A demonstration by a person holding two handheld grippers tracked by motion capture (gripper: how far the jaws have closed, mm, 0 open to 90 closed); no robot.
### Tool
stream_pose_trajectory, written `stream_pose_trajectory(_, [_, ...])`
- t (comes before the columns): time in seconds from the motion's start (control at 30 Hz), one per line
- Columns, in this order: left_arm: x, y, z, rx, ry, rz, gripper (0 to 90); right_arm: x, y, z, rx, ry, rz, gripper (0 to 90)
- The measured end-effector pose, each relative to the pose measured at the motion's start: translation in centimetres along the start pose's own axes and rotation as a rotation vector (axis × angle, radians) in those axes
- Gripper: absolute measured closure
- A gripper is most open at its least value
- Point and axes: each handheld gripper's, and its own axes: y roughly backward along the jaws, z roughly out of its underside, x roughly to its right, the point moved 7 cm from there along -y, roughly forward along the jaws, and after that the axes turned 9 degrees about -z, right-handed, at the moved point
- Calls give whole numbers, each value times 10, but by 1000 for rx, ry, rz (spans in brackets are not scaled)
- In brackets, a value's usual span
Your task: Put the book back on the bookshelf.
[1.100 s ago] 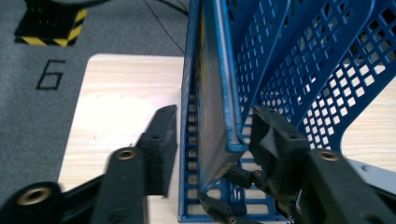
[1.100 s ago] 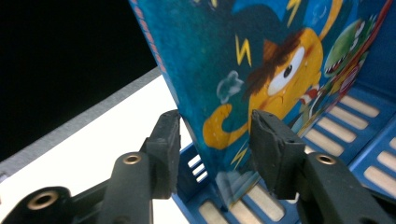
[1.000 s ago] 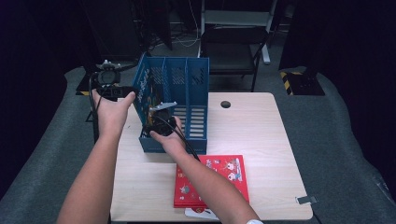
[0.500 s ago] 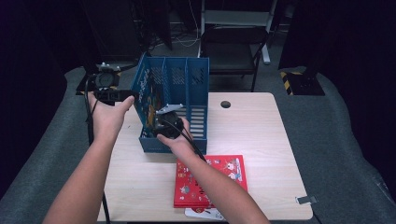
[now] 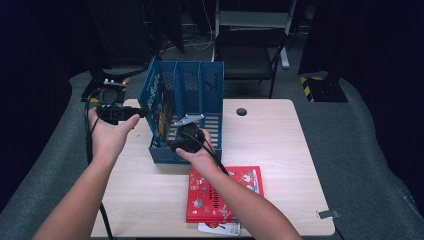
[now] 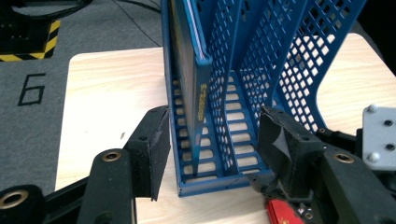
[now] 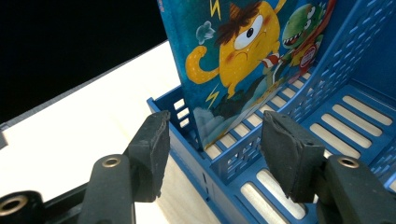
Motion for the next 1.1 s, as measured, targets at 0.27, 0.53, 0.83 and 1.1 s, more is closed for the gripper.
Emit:
stream_pose_trajectory(0.27, [1,-2,24,-10,-43,10,442,-6,13,11,-12,14,-11,398])
stream_pose_trajectory(0.53, [4,-7,51,-40,-87,42,458,-9,27,23,-19,28,-22,397])
stream_pose_trajectory(0.83, [14,-15,74,-58,-103,97,464,-8,42,40,-27,33,-24,393])
stream_pose_trajectory(1.1, [28,-22,93,-67,-133,147,426,-7,57,57,-38,14,-10,374])
